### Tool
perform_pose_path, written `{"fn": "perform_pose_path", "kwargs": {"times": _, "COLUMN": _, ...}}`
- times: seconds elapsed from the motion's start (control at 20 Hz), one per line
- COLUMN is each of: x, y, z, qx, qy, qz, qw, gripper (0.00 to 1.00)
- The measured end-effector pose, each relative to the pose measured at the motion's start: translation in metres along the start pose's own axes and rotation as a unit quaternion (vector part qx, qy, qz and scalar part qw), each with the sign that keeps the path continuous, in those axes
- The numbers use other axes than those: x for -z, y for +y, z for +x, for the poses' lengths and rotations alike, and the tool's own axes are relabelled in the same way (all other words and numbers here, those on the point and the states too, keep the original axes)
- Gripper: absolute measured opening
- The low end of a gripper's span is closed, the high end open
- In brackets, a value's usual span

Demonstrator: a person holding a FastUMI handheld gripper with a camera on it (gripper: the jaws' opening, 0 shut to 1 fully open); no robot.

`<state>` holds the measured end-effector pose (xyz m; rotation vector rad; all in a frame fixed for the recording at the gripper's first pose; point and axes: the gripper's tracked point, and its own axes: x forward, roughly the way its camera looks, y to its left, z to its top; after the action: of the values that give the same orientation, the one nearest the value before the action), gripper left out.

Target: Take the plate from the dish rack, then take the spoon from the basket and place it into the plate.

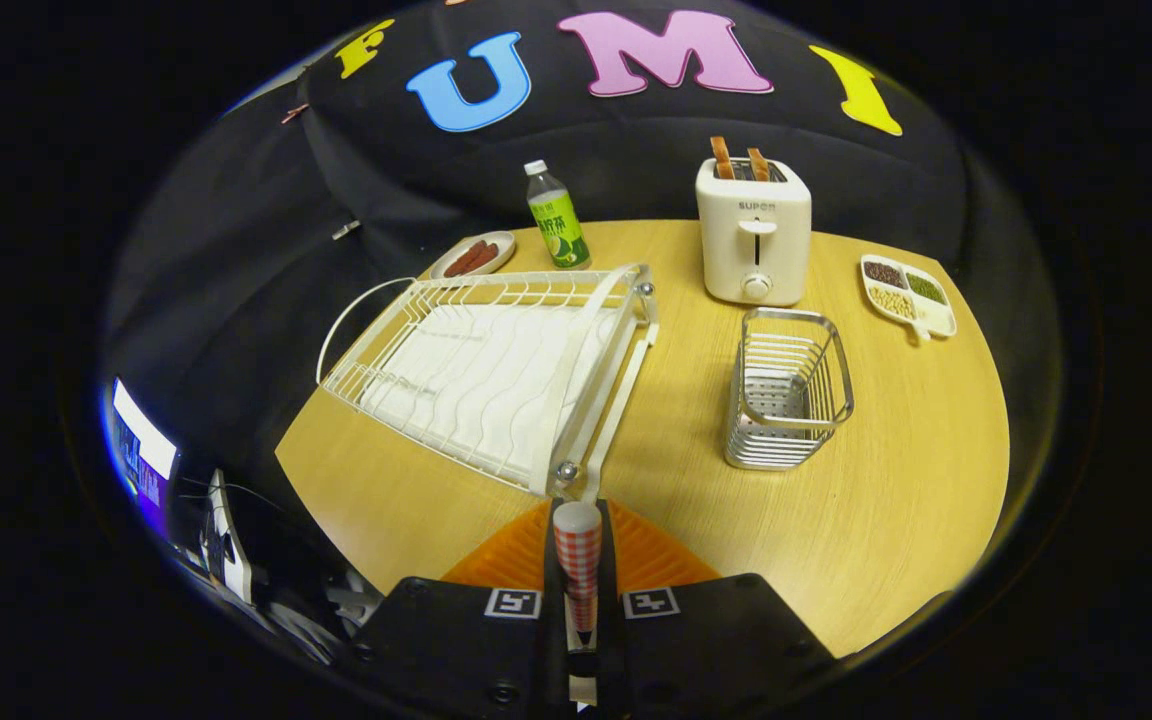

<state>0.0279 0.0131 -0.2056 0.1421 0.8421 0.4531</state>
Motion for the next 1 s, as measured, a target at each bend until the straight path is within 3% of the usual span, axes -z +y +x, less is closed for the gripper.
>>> {"fn": "perform_pose_path", "kwargs": {"times": 0.55, "x": 0.018, "y": -0.008, "z": 0.014, "qx": 0.020, "qy": 0.018, "qz": 0.004, "qw": 1.000, "gripper": 0.19}}
{"fn": "perform_pose_path", "kwargs": {"times": 0.75, "x": 0.002, "y": -0.010, "z": 0.002, "qx": 0.030, "qy": -0.019, "qz": 0.013, "qw": 0.999, "gripper": 0.85}}
{"fn": "perform_pose_path", "kwargs": {"times": 0.85, "x": -0.008, "y": -0.015, "z": -0.007, "qx": 0.042, "qy": -0.039, "qz": 0.017, "qw": 0.998, "gripper": 0.98}}
{"fn": "perform_pose_path", "kwargs": {"times": 1.0, "x": -0.029, "y": -0.017, "z": -0.030, "qx": 0.066, "qy": -0.079, "qz": 0.021, "qw": 0.994, "gripper": 0.99}}
